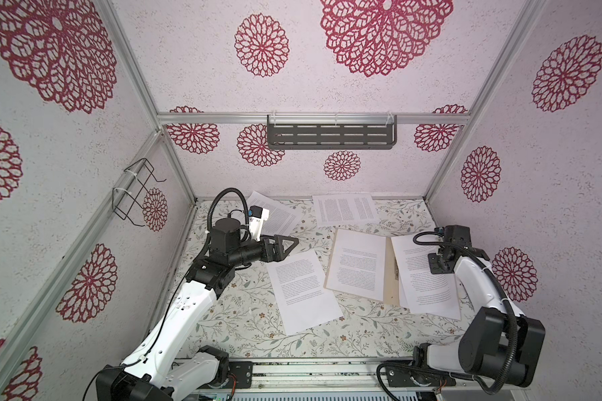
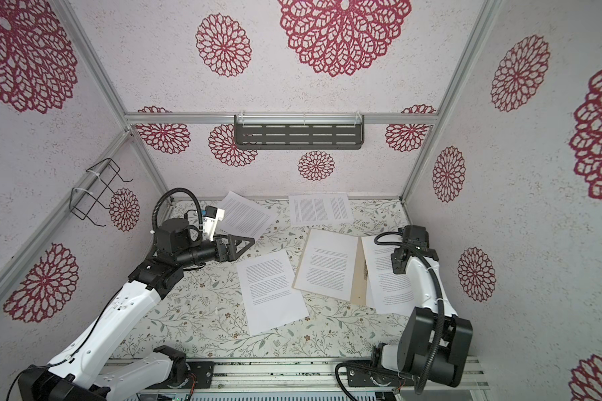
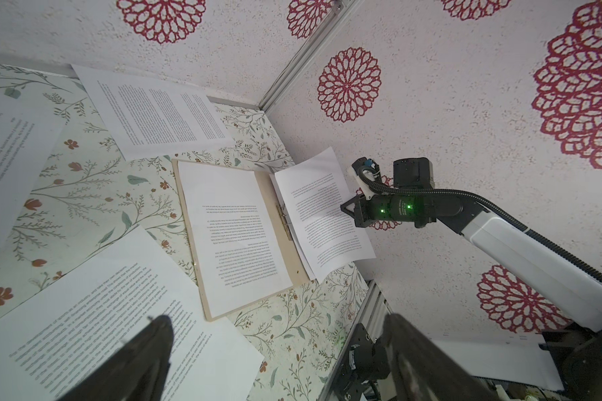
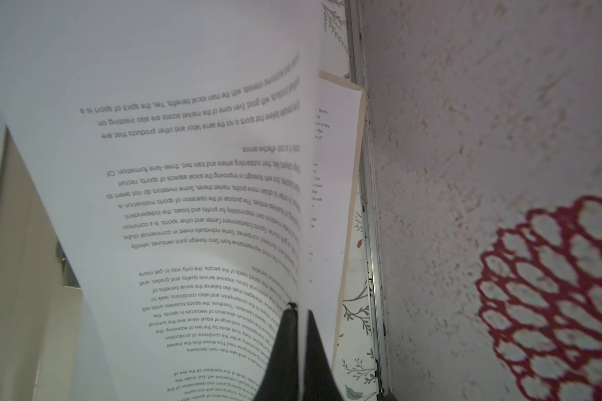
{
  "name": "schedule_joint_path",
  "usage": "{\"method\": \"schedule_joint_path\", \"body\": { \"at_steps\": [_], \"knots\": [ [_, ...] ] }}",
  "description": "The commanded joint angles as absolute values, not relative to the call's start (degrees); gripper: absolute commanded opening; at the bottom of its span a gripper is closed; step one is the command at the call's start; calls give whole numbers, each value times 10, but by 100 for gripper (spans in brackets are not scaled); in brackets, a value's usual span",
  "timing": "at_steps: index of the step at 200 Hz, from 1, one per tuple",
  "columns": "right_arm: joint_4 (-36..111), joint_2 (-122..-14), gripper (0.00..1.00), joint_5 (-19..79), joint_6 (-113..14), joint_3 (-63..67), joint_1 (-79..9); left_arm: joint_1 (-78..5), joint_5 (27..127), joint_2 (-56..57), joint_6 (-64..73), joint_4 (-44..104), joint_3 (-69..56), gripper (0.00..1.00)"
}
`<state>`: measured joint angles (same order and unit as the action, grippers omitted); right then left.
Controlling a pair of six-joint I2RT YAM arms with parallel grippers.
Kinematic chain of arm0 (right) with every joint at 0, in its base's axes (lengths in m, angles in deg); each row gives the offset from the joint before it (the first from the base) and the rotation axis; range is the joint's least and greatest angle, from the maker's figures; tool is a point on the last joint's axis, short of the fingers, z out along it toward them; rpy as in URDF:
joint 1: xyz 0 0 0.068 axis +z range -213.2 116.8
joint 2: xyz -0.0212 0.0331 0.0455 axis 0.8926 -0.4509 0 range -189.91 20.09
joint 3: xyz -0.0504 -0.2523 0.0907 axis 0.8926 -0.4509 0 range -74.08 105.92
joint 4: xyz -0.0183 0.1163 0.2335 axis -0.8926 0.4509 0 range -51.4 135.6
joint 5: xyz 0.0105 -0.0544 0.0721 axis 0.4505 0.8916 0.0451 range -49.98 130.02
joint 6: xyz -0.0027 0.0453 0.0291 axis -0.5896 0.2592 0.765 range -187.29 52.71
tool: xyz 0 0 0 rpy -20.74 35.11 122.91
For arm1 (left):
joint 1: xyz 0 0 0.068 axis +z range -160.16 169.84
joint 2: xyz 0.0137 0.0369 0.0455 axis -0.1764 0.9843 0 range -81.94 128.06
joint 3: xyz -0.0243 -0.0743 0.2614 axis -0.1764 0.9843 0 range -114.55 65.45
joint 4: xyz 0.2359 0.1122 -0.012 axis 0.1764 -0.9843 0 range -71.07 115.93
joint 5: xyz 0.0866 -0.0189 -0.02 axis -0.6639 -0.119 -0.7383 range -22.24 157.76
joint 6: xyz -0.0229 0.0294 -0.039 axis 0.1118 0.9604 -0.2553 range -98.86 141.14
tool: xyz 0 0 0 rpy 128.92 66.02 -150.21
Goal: Put the files into the folder
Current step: 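Hold the new sheet upright beside the metal clip with the right gripper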
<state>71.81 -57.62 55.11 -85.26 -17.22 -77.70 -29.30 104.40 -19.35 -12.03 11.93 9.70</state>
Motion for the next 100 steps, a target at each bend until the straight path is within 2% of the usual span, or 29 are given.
{"method": "schedule_joint_path", "body": {
  "at_steps": [1, 100],
  "knots": [
    [715, -585, 0, 567, -869, -156, -790, -297, 1046, -202, -110, 132, 99, 97],
    [710, -631, 0, 552, -857, -136, -810, -297, 1045, -190, -111, 131, 100, 98]
  ]
}}
